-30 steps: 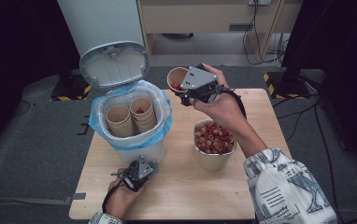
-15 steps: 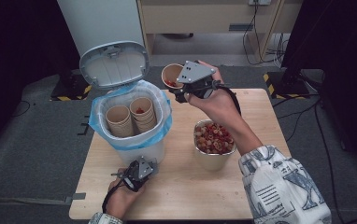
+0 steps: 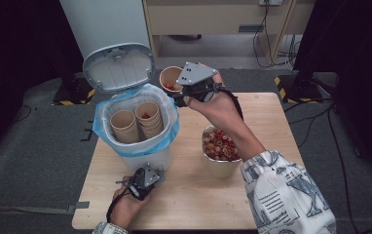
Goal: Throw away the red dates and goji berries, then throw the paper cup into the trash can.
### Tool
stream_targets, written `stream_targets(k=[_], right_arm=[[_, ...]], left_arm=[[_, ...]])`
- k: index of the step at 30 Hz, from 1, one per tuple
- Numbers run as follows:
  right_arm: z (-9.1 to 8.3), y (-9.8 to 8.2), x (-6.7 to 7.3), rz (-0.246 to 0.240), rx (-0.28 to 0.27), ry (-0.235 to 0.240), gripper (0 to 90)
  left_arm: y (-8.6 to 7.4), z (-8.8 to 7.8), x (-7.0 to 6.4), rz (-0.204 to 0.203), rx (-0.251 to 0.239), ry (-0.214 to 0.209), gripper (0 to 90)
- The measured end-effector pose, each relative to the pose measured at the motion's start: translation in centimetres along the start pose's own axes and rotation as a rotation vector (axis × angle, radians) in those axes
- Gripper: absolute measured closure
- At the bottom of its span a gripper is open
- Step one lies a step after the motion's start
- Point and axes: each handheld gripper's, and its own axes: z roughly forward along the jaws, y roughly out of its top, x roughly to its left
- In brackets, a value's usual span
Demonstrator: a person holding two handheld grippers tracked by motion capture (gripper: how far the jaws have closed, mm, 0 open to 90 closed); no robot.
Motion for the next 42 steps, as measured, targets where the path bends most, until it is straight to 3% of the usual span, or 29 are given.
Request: stream_targets(k=[18, 42], right_arm=[[0.9, 0.5, 0.3, 0.061, -0.024, 0.037, 32.5], [2.5, 0.9, 1.8, 0.101, -0.048, 0.101, 32.2]], left_arm=[[0.0, 0.0, 0.0, 0.0, 0.001, 0.001, 89.8], [0.0, 0.0, 0.0, 0.001, 0.001, 0.003, 89.7]])
